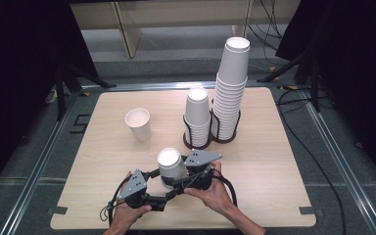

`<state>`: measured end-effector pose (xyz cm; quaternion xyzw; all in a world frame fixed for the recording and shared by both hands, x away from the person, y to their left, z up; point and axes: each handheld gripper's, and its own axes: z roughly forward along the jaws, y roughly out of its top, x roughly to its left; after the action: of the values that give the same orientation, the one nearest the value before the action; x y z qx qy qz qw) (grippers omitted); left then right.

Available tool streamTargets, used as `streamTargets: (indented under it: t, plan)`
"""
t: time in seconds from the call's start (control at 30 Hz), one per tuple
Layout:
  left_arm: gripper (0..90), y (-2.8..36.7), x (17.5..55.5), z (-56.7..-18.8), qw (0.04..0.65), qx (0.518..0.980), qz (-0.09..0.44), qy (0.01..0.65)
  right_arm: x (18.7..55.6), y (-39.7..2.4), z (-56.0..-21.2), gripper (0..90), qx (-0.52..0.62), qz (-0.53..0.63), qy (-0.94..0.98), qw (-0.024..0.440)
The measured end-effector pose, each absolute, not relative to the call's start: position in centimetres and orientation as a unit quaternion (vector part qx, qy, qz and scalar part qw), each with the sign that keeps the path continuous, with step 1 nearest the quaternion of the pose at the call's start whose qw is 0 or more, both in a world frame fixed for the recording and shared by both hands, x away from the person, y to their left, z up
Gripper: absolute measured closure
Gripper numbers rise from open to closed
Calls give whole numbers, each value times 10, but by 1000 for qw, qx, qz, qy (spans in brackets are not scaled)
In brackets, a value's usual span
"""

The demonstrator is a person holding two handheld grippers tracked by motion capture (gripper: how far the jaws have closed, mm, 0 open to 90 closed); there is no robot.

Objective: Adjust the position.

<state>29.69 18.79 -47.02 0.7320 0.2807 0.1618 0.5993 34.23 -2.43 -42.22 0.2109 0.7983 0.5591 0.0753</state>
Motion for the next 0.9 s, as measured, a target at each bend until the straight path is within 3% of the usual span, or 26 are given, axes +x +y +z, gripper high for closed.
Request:
streamTargets:
  t: [0.5, 0.9]
  plan:
    - [27, 185, 298, -469, 603, 727, 166, 284, 336, -15, -425, 191, 186, 577, 793, 64]
    - [38, 185, 298, -469, 608, 721, 165, 288, 333, -12, -425, 190, 185, 585, 788, 52]
